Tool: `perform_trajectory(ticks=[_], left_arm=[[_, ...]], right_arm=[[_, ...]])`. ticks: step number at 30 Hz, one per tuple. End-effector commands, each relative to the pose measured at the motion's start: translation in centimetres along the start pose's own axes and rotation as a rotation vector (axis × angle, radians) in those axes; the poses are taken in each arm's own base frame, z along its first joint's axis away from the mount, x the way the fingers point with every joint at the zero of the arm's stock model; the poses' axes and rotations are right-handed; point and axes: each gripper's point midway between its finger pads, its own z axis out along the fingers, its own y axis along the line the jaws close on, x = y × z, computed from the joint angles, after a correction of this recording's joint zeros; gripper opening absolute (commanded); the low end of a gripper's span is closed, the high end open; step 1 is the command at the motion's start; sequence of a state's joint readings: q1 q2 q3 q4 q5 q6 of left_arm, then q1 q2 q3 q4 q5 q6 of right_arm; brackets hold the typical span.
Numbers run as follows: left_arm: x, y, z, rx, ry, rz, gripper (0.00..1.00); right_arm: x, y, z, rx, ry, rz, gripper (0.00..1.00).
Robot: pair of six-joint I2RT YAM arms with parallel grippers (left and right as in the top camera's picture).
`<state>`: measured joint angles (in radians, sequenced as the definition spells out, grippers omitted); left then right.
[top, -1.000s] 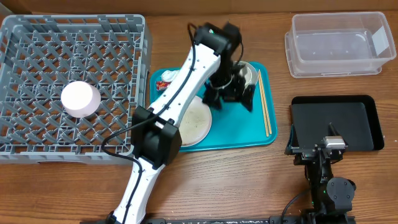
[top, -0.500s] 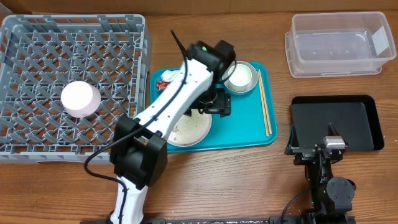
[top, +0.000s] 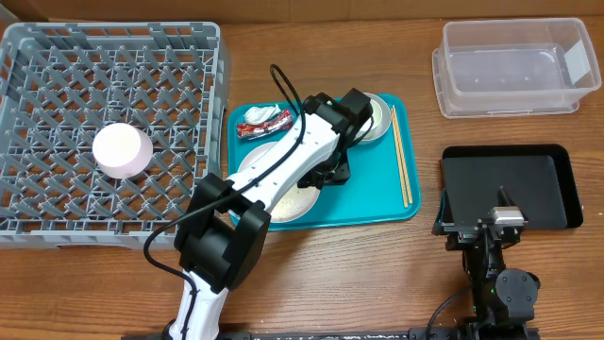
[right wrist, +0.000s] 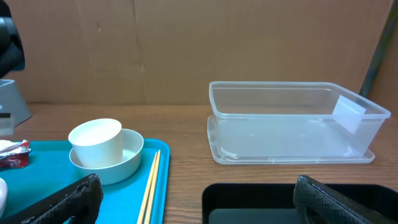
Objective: Sort waste into correct bins and load items into the dishwasher
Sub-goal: 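Lower the left gripper into the white cup nested in the bowl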
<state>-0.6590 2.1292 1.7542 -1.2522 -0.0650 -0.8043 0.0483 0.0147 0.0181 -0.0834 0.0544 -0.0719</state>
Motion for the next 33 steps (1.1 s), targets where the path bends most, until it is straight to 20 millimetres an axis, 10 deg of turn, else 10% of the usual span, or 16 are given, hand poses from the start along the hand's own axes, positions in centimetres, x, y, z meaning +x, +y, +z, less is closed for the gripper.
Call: perform_trajectory(ticks=[1, 10, 23, 33], left_arm=[[0.1, 1.0, 1.1, -0.051, -0.010, -0.035, 0.48], [0.0, 0.1, 0.6, -0.015, -0.012, -0.020, 0.49], [-9.5, -8.0, -12.3, 0.450, -0.344, -0.010, 0.66], [-12.7, -9.9, -10.2, 0.428, -0.460, 0.016, 0.62]], right_arm=[[0.1, 0.2, 0.0, -0.011, -0.005, -0.004, 1.00], [0.1, 0.2, 0.0, -0.011, -0.005, -0.004, 1.00], [0.1, 0.2, 0.0, -0.011, -0.005, -0.004, 1.00], [0.1, 0.2, 0.0, -0.011, -0.005, -0.004, 1.00]])
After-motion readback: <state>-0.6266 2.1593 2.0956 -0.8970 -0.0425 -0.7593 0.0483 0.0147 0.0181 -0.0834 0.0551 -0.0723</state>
